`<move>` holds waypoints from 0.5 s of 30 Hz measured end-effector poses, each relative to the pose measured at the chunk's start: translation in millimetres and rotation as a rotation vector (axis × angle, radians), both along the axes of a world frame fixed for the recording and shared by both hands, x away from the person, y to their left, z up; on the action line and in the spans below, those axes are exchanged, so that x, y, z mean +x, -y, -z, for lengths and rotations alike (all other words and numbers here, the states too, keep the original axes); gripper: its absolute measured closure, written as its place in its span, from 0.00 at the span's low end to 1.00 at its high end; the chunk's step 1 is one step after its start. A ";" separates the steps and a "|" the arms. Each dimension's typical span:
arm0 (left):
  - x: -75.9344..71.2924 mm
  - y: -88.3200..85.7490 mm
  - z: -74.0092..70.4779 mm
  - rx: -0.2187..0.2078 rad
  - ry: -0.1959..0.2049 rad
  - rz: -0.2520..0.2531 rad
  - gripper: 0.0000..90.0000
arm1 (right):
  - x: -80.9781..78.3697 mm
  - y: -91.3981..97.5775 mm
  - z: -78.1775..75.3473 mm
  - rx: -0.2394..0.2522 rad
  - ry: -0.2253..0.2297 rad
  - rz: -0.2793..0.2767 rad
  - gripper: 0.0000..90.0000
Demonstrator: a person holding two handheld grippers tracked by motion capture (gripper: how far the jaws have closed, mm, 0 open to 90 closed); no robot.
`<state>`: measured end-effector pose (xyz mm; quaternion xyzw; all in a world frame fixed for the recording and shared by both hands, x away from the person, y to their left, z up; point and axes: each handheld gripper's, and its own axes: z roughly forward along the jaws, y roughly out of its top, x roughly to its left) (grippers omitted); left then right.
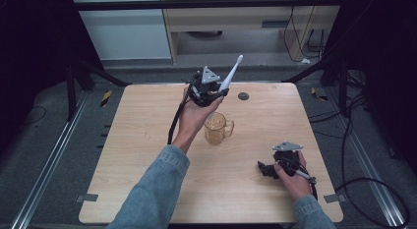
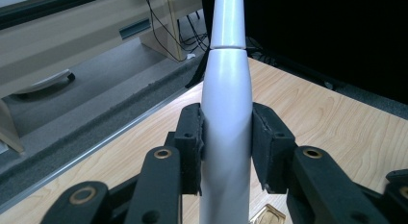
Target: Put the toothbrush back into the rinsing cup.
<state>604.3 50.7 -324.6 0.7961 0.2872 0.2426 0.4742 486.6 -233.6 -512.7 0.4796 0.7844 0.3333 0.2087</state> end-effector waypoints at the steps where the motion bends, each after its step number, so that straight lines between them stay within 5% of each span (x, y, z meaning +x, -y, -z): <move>1: 0.3 0.4 0.5 -0.001 0.002 0.001 0.74 | 0.0 0.0 0.0 0.000 0.000 0.000 0.00; 15: -1.6 2.8 4.5 -0.042 0.034 0.015 0.74 | 0.1 0.1 0.0 -0.002 0.001 -0.001 0.00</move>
